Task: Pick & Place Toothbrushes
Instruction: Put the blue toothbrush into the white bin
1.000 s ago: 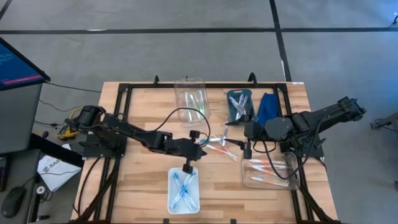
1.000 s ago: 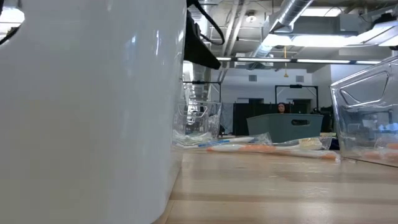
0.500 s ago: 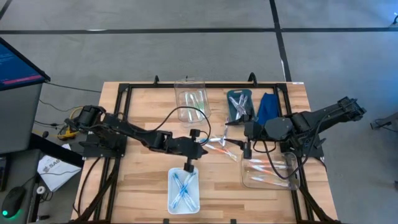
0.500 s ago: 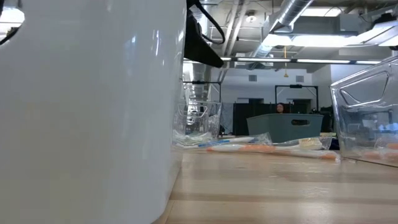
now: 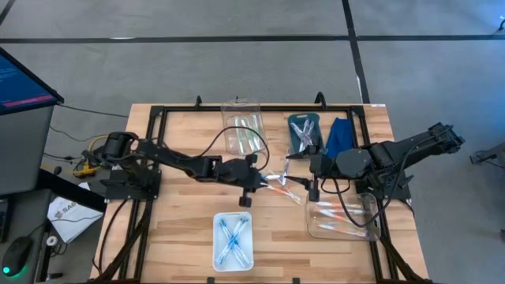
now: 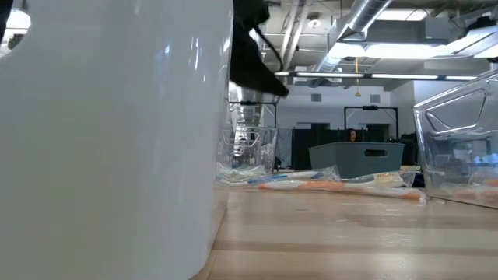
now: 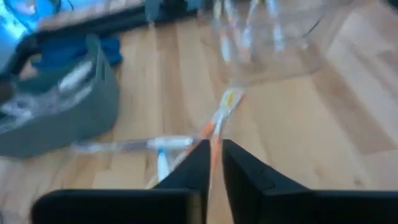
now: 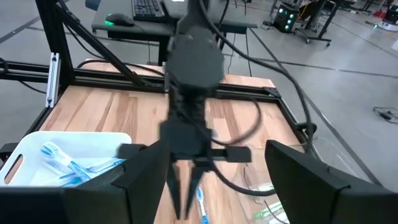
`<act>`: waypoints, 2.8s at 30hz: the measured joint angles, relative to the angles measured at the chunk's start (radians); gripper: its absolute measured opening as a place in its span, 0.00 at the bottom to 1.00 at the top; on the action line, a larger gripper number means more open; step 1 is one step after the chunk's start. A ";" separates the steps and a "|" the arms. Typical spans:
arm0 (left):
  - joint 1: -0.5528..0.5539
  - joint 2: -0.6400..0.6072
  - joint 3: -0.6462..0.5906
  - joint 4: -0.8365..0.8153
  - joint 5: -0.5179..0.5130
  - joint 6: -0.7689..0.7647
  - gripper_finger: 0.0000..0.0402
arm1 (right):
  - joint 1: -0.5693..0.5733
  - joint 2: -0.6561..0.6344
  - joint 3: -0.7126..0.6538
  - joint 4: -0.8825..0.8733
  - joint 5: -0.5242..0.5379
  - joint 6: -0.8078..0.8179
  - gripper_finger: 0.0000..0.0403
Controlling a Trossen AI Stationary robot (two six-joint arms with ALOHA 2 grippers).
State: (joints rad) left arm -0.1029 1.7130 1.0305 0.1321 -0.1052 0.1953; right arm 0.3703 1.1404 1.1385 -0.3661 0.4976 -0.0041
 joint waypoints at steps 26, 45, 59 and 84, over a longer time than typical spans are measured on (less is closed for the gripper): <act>0.058 0.198 0.000 0.037 -0.122 -0.044 0.36 | 0.000 0.000 0.000 0.001 0.000 0.004 0.65; 0.073 0.218 0.000 0.034 -0.126 -0.268 0.36 | 0.000 0.000 0.000 0.004 0.000 0.004 0.65; 0.038 0.218 0.000 0.033 -0.266 -0.413 0.36 | 0.000 0.000 0.000 0.008 0.000 0.004 0.65; 0.036 0.253 0.000 0.052 -0.261 -0.440 0.36 | 0.000 0.000 0.000 0.007 0.000 0.004 0.65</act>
State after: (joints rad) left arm -0.0666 1.9659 1.0306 0.1843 -0.3664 -0.2446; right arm 0.3702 1.1408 1.1389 -0.3588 0.4979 0.0002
